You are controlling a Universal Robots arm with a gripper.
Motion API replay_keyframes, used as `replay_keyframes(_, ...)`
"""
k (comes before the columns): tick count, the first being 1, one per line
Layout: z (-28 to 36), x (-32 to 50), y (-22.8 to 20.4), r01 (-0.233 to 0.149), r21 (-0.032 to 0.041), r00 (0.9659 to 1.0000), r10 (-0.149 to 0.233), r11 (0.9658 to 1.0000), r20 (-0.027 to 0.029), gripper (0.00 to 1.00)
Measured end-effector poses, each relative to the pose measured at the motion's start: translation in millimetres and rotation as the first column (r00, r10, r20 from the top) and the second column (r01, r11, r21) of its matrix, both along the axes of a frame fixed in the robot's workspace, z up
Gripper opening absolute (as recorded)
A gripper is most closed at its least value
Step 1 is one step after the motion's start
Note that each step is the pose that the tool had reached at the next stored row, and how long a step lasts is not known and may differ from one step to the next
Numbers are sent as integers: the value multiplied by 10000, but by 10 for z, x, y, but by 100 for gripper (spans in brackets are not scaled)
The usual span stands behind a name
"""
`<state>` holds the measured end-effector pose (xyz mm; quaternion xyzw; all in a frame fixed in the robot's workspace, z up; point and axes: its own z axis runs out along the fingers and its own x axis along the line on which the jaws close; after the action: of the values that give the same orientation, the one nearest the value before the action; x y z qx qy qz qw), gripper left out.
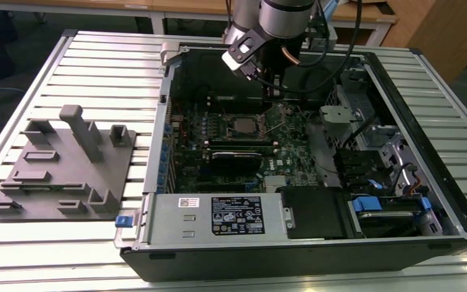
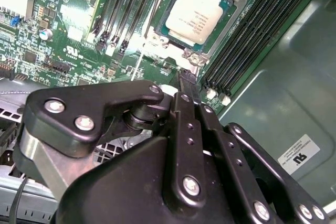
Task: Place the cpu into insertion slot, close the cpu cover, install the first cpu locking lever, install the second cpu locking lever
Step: 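Close the cpu cover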
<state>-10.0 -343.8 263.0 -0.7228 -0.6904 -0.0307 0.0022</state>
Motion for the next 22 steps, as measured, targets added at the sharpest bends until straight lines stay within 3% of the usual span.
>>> replay_keyframes(7,-1,52,0,0,0,10000,0,10000,0,11)
replay_keyframes(22,-4,291,4,1,0,10000,-1,10000,0,11)
